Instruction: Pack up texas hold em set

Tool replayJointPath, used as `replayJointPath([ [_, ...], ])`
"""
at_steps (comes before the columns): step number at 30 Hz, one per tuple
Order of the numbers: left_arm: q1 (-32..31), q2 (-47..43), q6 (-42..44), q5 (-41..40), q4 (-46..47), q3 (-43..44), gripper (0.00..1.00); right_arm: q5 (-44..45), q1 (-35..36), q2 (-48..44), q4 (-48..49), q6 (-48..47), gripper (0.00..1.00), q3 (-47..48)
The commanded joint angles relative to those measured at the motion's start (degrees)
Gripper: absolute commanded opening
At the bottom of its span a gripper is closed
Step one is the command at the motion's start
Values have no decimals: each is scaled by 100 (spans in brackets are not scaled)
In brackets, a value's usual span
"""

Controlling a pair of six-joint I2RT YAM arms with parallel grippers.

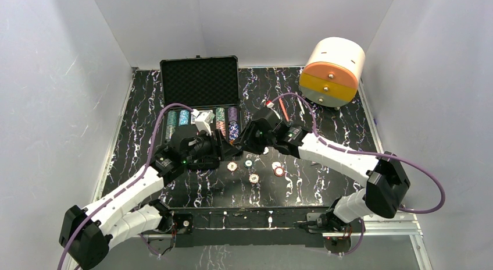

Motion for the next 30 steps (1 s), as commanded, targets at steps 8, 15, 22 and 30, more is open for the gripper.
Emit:
replayJointPath([
  [8, 10, 99, -34, -416, 1106, -249, 32, -741, -245, -310, 707, 406, 40, -37],
  [15, 10, 177, -237, -536, 1619, -389, 27, -982, -322, -248, 832, 434, 40, -84],
  [22, 12, 184, -288, -1078, 1550, -421, 0, -1058, -453, -241, 834, 238, 56, -90],
  [30, 12, 306, -851, -2904, -1110, 399, 0, -272, -1167, -529, 85, -597, 81, 181],
])
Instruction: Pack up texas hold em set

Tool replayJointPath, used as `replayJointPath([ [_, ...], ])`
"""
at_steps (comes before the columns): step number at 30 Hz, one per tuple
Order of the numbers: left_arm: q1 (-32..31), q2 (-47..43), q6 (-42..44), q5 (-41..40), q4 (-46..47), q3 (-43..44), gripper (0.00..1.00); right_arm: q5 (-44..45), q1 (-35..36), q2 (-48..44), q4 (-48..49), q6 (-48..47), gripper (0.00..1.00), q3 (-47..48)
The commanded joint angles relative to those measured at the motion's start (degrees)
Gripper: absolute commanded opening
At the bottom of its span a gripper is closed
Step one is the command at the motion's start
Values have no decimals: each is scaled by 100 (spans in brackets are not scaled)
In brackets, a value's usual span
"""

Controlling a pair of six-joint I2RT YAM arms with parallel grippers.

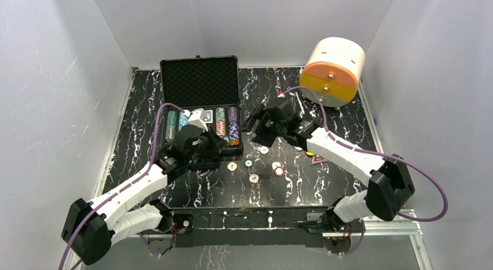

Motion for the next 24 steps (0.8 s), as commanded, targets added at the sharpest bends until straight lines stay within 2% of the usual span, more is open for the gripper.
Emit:
replayJointPath([
  [1, 23, 23, -652, -1727, -2089, 740, 0, 613, -512, -449, -390, -565, 81, 258],
  [4, 23, 8, -1775, -2998, -3593, 1124, 0, 862, -715, -648, -539, -771, 81, 197],
  [7, 55, 117, -2723, -3868, -4974, 1555, 0, 978, -809, -753, -641, -880, 81, 98],
  [12, 455, 619, -3856, -4355, -6320, 2196, 0, 860, -877, -755, -625, -875, 80, -123],
  [17, 1351, 1090, -3809, -3982, -6438, 2466, 0, 729, -930, -656, -609, -869, 79, -162],
  [24, 2057, 1441, -3922, -3923, -6351, 2522, 0, 804, -971, -672, -637, -900, 79, -159],
])
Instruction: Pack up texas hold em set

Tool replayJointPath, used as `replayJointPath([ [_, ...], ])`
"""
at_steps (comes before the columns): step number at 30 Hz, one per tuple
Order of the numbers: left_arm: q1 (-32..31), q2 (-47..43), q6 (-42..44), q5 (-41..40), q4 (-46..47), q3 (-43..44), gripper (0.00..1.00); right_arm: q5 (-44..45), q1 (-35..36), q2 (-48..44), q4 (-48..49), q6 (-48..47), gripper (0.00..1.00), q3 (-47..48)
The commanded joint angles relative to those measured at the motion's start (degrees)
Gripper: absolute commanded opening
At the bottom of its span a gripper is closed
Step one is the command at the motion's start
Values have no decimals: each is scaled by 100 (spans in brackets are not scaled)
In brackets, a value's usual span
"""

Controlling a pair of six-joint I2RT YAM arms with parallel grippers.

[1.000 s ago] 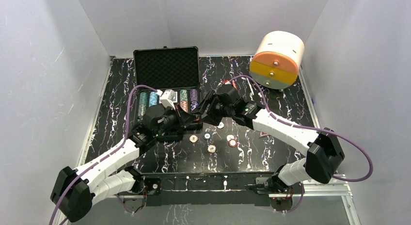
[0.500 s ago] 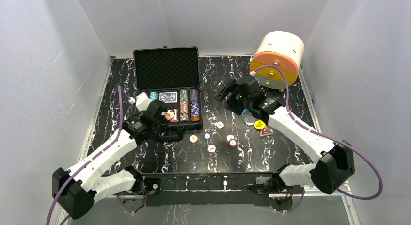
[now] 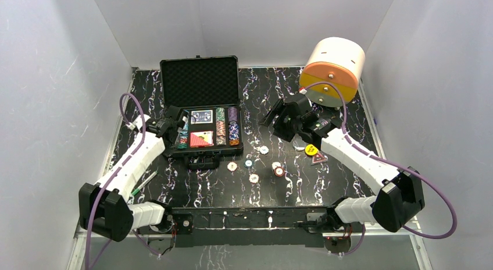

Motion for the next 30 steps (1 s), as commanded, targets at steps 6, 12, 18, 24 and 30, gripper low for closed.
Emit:
replayJointPath([
  [6, 586, 369, -300, 315, 258, -38, 0, 66, -86, -26, 53, -138, 79, 38],
  [12, 731, 688, -343, 373, 504, 10, 0, 70, -104, -56, 35, -153, 78, 21],
  [18, 753, 931, -496, 360, 420, 90, 0, 97, -133, -97, 2, -152, 78, -35],
  [24, 789, 960, -477, 302, 595, 20, 0, 95, -141, -126, -1, -136, 78, -74],
  [30, 886, 869, -19, 481, 1308, -186, 0, 78, -149, -135, -9, -126, 78, -78],
])
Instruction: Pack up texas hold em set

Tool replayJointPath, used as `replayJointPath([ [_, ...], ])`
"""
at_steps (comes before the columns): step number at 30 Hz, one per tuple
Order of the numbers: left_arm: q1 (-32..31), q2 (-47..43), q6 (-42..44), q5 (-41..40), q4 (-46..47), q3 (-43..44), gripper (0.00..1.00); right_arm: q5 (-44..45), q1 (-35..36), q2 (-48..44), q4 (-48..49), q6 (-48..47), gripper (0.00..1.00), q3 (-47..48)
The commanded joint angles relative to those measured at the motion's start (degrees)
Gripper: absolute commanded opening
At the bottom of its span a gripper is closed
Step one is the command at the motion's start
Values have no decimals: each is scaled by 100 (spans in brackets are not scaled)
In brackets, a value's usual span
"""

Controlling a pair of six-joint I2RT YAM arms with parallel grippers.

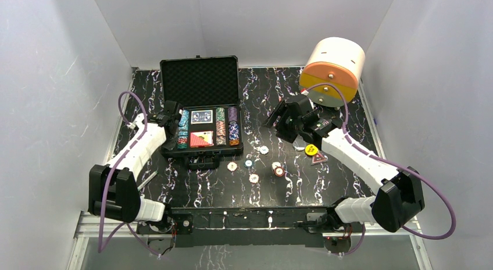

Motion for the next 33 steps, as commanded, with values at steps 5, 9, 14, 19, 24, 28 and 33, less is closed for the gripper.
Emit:
replayJointPath([
  [5, 112, -371, 262, -179, 514, -206, 0, 36, -27, -153, 92, -5, 78, -13],
  [9, 111, -444, 47, -280, 65, -125, 0, -12, -29, -153, 112, 4, 78, -31],
  [14, 116, -477, -382, -411, -611, -23, 0, -49, -26, -168, 137, 17, 78, -56],
  [19, 113, -606, -464, -306, -622, -174, 0, -71, -29, -182, 147, 24, 78, -84],
  [24, 111, -539, -516, -103, -523, -265, 0, -59, -27, -184, 147, 18, 78, -101],
  [28, 113, -407, -535, -47, -429, -279, 0, -53, -34, -180, 142, 18, 78, -93],
  [33, 111, -274, -506, -293, -344, -160, 0, -18, -28, -205, 102, 8, 78, -84],
])
